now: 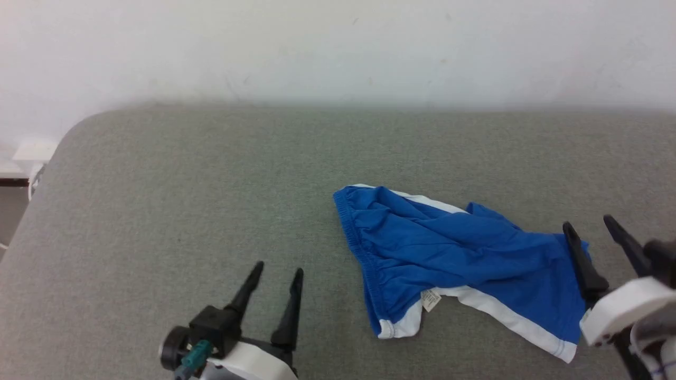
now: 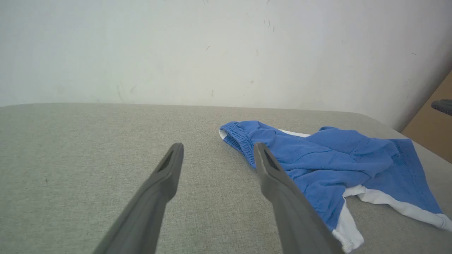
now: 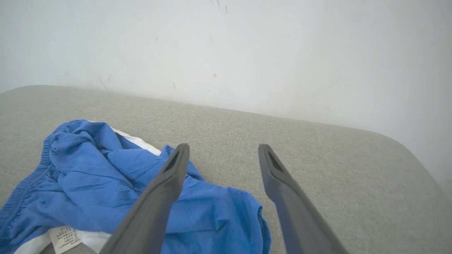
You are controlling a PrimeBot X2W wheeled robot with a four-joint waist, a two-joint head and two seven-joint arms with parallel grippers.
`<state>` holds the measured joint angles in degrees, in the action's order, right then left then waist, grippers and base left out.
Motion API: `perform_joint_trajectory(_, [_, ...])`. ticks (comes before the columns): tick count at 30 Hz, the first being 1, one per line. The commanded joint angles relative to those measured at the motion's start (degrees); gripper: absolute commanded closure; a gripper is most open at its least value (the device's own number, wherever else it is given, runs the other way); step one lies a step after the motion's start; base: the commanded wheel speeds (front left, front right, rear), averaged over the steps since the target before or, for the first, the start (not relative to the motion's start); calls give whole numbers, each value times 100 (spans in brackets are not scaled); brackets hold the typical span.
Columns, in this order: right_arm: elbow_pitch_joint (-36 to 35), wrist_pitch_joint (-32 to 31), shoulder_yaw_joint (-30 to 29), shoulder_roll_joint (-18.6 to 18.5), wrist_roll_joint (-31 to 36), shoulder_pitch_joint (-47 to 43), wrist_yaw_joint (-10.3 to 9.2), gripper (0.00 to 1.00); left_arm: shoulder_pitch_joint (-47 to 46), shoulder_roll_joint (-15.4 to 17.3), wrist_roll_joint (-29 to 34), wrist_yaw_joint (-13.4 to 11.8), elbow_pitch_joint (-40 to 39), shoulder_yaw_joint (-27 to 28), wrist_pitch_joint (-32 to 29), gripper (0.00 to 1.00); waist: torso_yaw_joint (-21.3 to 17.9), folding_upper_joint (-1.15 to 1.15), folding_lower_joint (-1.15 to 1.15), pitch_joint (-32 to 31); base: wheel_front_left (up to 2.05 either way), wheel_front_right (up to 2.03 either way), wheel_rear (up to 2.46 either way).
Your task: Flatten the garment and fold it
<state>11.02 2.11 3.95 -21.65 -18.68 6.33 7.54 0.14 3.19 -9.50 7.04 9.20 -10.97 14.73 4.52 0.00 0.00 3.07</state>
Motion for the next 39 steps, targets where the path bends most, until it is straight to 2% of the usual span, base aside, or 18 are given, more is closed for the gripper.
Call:
perform_joint_trajectory(1, [-143,180,-226,296,90,-300,-5,0,47,-26,-176,41,141,-155,27,0,-124,0,0,-56,0,0,0])
perform_joint_trajectory(3, [-231,275,-402,543,117,-580,-5,0,-11,18,-418,42,312,-477,-60,0,-199,0,0,-58,0,0,0])
perform_joint_trajectory(5, [-174,263,-554,539,426,-827,-5,0,-127,160,-590,43,420,-941,-330,0,-248,0,0,-60,0,0,0])
perform_joint_trajectory(9, [-137,334,-977,847,560,-1022,-5,0,-366,447,-1073,44,464,-1739,-1218,0,-361,0,0,-55,0,0,0])
perform_joint_trajectory(14, [-127,328,-1128,1082,694,-1095,-5,0,-538,646,-1435,43,344,-2099,-2309,0,-539,0,0,-8,0,0,0])
perform_joint_trajectory(17, [-101,329,-1170,1180,721,-1081,-5,0,-587,668,-1503,34,256,-2183,-2717,0,-626,0,0,50,0,0,0])
perform_joint_trajectory(25, [23,309,-1190,1283,732,-1008,-5,0,-789,683,-1476,14,231,-2260,-2839,0,-776,0,0,241,0,0,0])
perform_joint_trajectory(36, [139,330,-1159,1277,704,-870,-5,0,-958,622,-1503,-93,470,-2215,-2770,0,-778,0,0,416,0,0,0])
perform_joint_trajectory(37, [152,322,-1144,1275,700,-862,-5,0,-971,611,-1522,-87,476,-2217,-2739,90,-770,0,0,428,0,0,0])
perform_joint_trajectory(38, [167,306,-1114,1264,703,-856,-5,0,-987,610,-1528,-79,483,-2231,-2711,100,-761,0,0,436,0,0,0])
perform_joint_trajectory(39, [179,291,-1073,1250,704,-851,-5,0,-995,615,-1532,-74,497,-2243,-2692,100,-752,0,0,443,0,0,0])
